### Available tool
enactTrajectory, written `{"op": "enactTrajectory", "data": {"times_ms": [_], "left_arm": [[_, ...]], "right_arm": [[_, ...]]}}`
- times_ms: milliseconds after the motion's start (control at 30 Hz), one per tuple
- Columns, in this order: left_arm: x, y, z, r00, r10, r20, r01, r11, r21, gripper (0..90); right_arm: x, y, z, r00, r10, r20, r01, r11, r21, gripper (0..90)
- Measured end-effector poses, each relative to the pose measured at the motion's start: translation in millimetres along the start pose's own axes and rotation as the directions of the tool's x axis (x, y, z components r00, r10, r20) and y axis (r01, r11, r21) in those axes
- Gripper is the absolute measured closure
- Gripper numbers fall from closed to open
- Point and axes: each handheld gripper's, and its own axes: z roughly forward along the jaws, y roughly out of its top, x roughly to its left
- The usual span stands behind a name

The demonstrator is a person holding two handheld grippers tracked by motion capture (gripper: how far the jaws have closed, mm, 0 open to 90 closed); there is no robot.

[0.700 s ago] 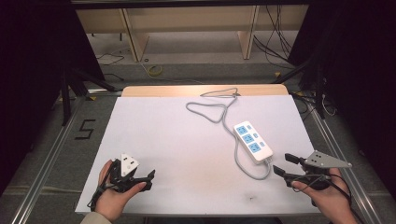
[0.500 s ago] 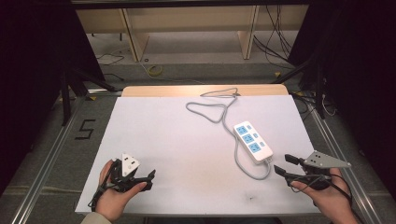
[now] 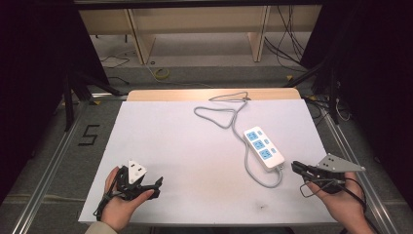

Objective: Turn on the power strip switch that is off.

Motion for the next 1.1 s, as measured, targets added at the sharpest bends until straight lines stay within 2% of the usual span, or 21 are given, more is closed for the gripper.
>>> {"op": "enactTrajectory", "data": {"times_ms": [67, 267, 500, 900, 1100], "left_arm": [[-0.6, 0.7, 0.9, 1.0000, 0.000, 0.002, 0.000, 1.0000, -0.002, 13.7], [-4.2, 3.9, 3.6, 1.0000, 0.004, 0.006, -0.004, 1.0000, -0.004, 14.0], [-5.4, 3.8, 5.9, 0.9998, 0.014, 0.014, -0.014, 0.9998, 0.011, 14.0], [-8.0, 5.3, 6.7, 0.9996, 0.024, 0.017, -0.024, 0.9997, 0.007, 14.2], [-7.8, 5.2, 7.6, 0.9995, 0.028, 0.017, -0.028, 0.9995, 0.011, 14.2]], "right_arm": [[-1.0, 2.6, 1.4, 0.9999, -0.007, 0.010, 0.007, 1.000, 0.004, 90.0], [-0.5, 10.7, 5.6, 0.9993, -0.021, 0.031, 0.020, 1.000, 0.015, 90.0], [-1.9, 13.2, 13.4, 0.9995, -0.019, 0.026, 0.018, 0.999, 0.035, 90.0], [-10.0, 24.1, 27.0, 0.9993, -0.014, 0.034, 0.012, 0.998, 0.059, 90.0], [-13.1, 31.0, 38.2, 0.9988, -0.020, 0.046, 0.015, 0.996, 0.093, 90.0]]}}
